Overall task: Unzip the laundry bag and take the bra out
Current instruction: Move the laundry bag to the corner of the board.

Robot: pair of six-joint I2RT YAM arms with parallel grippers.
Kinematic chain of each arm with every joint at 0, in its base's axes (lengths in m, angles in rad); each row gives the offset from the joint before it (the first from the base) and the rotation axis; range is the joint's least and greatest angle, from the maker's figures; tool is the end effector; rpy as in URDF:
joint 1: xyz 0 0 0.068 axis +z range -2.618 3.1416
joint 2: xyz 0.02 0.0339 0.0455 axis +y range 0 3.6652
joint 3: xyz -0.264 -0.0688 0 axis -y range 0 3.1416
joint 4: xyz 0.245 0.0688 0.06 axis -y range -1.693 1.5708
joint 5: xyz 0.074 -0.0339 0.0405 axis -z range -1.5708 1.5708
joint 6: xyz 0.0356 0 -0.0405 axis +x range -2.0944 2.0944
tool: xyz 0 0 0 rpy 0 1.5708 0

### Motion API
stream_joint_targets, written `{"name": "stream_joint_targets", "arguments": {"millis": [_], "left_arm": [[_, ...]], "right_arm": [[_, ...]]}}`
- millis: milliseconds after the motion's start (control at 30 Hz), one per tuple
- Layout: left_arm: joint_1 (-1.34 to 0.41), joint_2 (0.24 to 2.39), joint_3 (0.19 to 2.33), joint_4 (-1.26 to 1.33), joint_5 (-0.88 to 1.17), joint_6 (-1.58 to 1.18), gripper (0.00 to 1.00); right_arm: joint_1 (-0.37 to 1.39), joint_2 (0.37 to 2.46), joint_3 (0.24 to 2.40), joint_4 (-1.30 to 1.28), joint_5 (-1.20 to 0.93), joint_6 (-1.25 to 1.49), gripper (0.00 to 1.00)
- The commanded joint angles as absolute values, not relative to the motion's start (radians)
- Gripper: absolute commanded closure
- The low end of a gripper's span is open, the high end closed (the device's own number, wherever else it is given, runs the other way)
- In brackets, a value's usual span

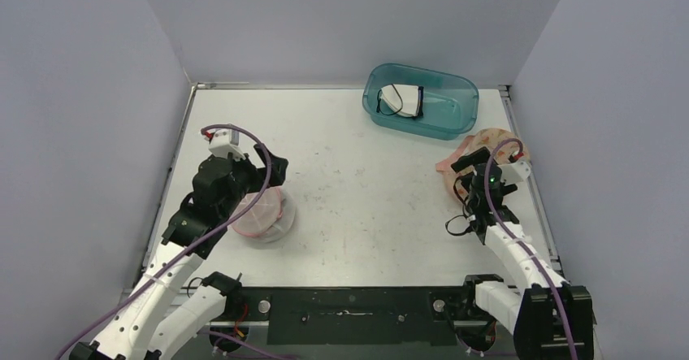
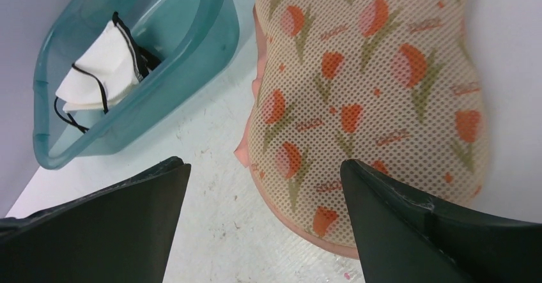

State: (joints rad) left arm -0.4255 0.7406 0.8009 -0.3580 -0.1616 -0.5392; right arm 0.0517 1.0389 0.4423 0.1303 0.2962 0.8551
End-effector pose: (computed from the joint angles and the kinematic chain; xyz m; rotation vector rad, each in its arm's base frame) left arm 0.1576 -0.0651 0.3343 -0.2207 1.8838 -0.5133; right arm 0.2193 0.0009 0.2044 0.9595 1.7844 0.2740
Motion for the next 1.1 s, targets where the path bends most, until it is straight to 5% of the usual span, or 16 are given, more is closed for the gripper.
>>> {"name": "stream_joint_targets", "arguments": {"millis": [0,600,1067], "left_arm": [[-0.411,0.743,0.818,-0.307,-0.102,-0.567,0.04],[-0.394,0.76,0.81,-0.296,-0.029,-0.604,0.02],[-0.396,0.78,0.81,-0.299,-0.033,-0.602,0.02]], "right_arm": [[0.028,0.94,0.45,0.021,0.391,0.83,0.09],[-0.214,1.042,0.259,0.202,0.131,0.971,0.0],[-0.224,1.13,0.211,0.338,0.047,1.009,0.47]]}}
